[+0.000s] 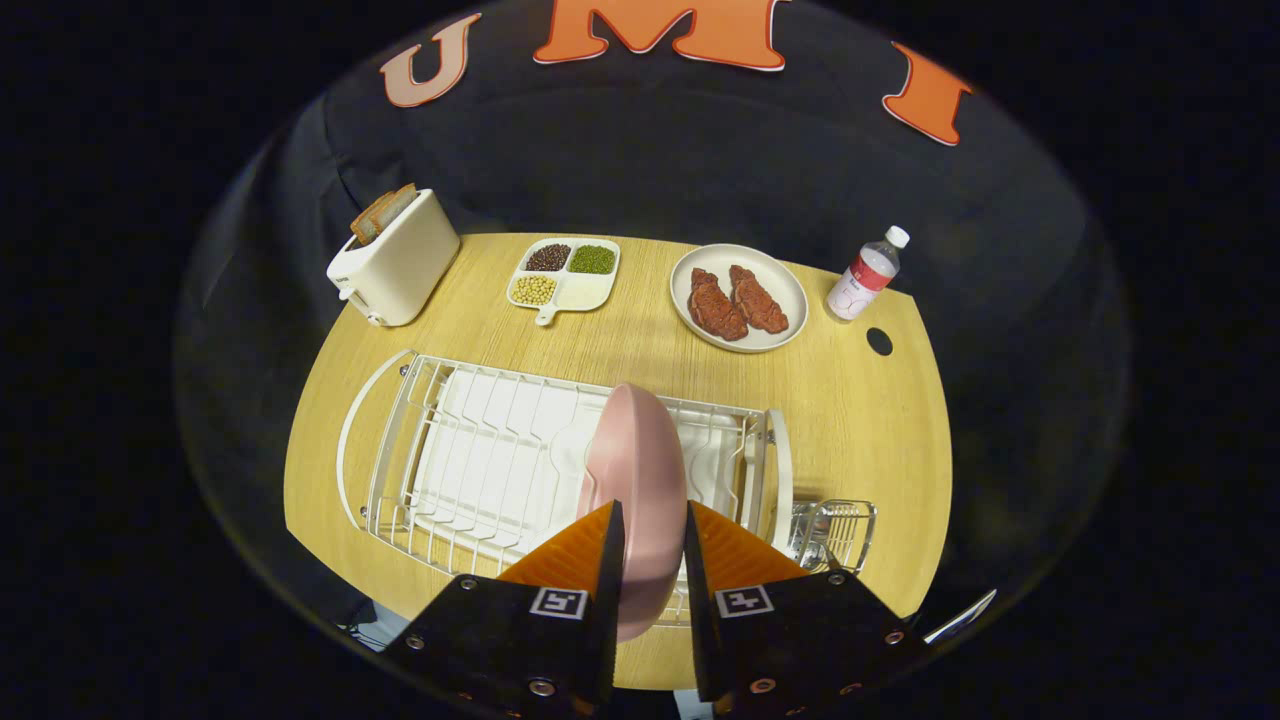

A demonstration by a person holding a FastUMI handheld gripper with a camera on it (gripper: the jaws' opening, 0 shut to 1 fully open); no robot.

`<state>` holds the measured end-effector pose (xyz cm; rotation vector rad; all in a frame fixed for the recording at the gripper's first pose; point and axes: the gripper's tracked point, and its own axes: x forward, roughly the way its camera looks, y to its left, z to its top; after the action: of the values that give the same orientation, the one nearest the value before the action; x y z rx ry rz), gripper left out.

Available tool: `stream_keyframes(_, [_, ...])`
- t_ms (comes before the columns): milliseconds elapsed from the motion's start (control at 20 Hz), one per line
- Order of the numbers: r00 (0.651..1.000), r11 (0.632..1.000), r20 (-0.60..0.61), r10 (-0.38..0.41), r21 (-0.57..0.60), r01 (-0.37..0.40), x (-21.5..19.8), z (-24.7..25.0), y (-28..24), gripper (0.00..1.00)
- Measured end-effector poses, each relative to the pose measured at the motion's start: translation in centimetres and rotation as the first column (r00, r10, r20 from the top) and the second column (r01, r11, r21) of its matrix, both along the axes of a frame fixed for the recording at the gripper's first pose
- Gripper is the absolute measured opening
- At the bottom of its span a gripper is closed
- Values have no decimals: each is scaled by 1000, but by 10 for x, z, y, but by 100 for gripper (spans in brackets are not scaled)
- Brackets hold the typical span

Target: Take the plate from the dish rack, then take the spoon from the basket and place it into the plate.

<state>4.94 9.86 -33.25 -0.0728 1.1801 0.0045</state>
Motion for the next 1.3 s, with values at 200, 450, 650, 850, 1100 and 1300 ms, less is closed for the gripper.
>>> stream_keyframes(200, [999, 1000, 42, 16, -11, -15, -7, 18, -12, 24])
stream_keyframes(450, [997, 997, 76, 16, 71, -21, -29, 45, -12, 20])
stream_keyframes(650, [992, 980, 118, -45, 200, 21, -49, 74, -9, 18])
stream_keyframes(850, [990, 960, 128, -66, 278, 28, -78, 83, -12, 18])
stream_keyframes(1100, [989, 936, 90, -114, 344, 76, -117, 70, -24, 18])
stream_keyframes(1300, [988, 922, 22, -150, 365, 131, -153, 45, -31, 18])
